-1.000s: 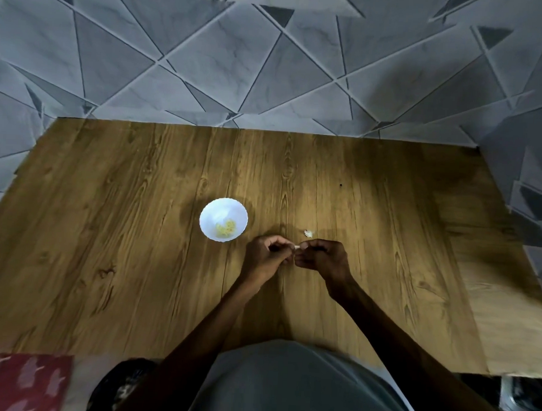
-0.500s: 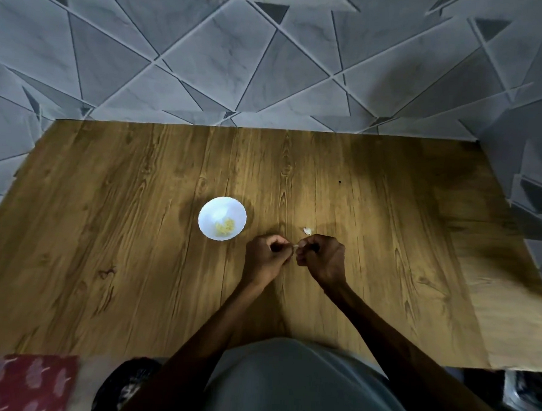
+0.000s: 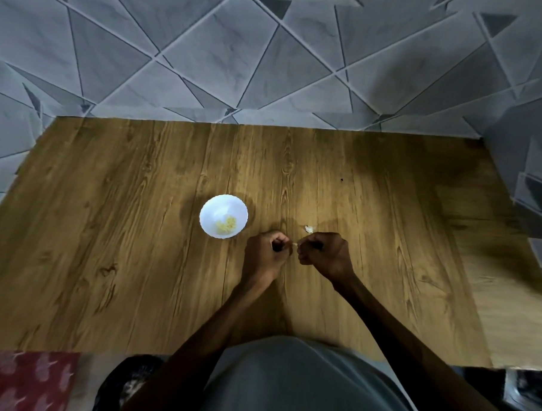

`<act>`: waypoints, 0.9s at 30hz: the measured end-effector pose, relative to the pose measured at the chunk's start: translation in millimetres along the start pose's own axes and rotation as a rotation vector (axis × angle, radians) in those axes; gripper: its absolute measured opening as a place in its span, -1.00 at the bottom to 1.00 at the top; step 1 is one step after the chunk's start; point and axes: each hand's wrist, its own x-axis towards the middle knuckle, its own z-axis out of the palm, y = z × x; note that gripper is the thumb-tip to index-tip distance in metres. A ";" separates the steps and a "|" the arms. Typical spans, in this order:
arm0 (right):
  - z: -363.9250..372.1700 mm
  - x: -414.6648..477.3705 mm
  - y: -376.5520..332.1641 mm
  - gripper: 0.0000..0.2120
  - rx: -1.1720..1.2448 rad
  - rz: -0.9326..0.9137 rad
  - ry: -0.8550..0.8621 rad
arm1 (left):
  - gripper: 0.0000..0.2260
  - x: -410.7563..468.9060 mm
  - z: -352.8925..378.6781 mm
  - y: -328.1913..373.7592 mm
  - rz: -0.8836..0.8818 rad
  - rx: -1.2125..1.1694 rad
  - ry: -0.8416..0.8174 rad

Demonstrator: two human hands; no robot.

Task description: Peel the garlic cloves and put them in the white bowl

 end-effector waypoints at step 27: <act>13.3 3.3 3.0 -0.77 -0.171 0.046 -0.075 | -0.93 -6.5 2.6 -5.1 -0.002 -0.015 -0.005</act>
